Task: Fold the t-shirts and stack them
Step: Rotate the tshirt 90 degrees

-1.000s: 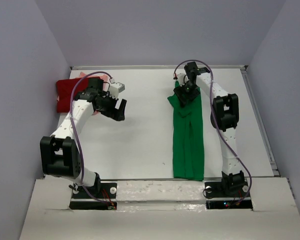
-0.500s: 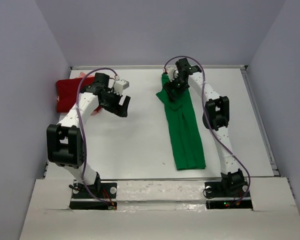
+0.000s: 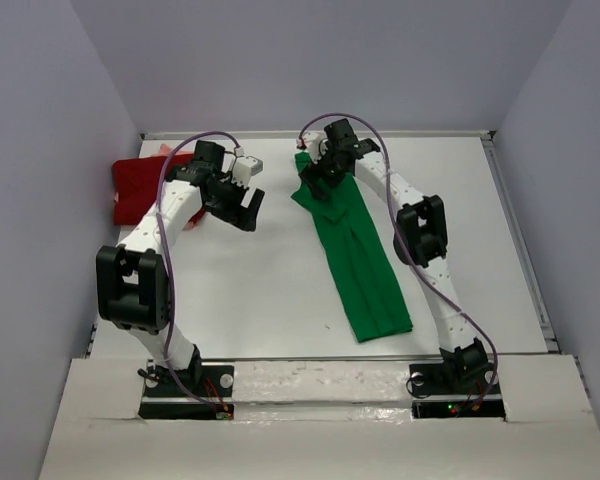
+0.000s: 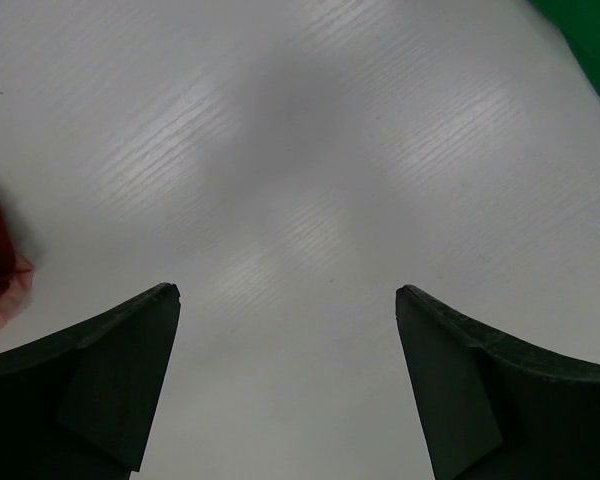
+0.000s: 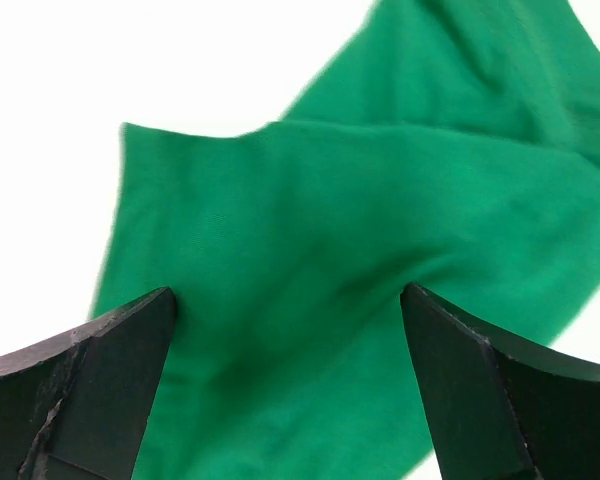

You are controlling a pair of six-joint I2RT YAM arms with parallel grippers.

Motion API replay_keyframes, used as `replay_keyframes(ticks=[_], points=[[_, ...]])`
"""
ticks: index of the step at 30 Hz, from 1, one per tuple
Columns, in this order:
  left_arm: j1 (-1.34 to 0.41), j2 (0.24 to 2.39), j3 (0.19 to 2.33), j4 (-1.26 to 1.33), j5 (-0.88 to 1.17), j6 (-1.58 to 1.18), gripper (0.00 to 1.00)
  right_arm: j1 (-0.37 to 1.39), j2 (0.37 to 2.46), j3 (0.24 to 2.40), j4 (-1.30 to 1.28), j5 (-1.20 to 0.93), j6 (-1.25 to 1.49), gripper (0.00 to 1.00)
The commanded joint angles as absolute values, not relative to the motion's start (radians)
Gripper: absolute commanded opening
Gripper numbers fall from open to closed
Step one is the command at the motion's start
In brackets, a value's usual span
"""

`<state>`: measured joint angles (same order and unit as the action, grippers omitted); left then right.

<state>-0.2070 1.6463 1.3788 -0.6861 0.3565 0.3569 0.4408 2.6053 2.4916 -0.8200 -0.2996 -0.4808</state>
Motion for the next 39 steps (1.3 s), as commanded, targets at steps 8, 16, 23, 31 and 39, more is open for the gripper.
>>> replay_keyframes(ticks=[8, 16, 23, 31, 39], points=[[-0.239, 1.552, 1.437, -0.690, 0.456, 0.376, 0.99, 0.315, 2.278, 2.281, -0.641, 0.305, -0.529, 1.00], [-0.334, 1.529, 1.450, -0.638, 0.433, 0.393, 0.99, 0.261, 1.915, 1.979, -0.656, 0.244, -0.494, 1.00], [-0.503, 1.636, 1.445, -0.497, 0.549, 0.377, 0.99, 0.195, 1.703, 1.804, -0.675, 0.302, -0.489, 1.00], [-0.744, 1.837, 1.520, -0.437, 0.413, 0.497, 0.99, 0.069, 1.499, 1.475, -0.686, 0.264, -0.436, 1.00], [-0.787, 2.017, 1.647, -0.411, 0.324, 0.581, 0.99, 0.008, 1.402, 1.304, -0.684, 0.235, -0.403, 1.00]])
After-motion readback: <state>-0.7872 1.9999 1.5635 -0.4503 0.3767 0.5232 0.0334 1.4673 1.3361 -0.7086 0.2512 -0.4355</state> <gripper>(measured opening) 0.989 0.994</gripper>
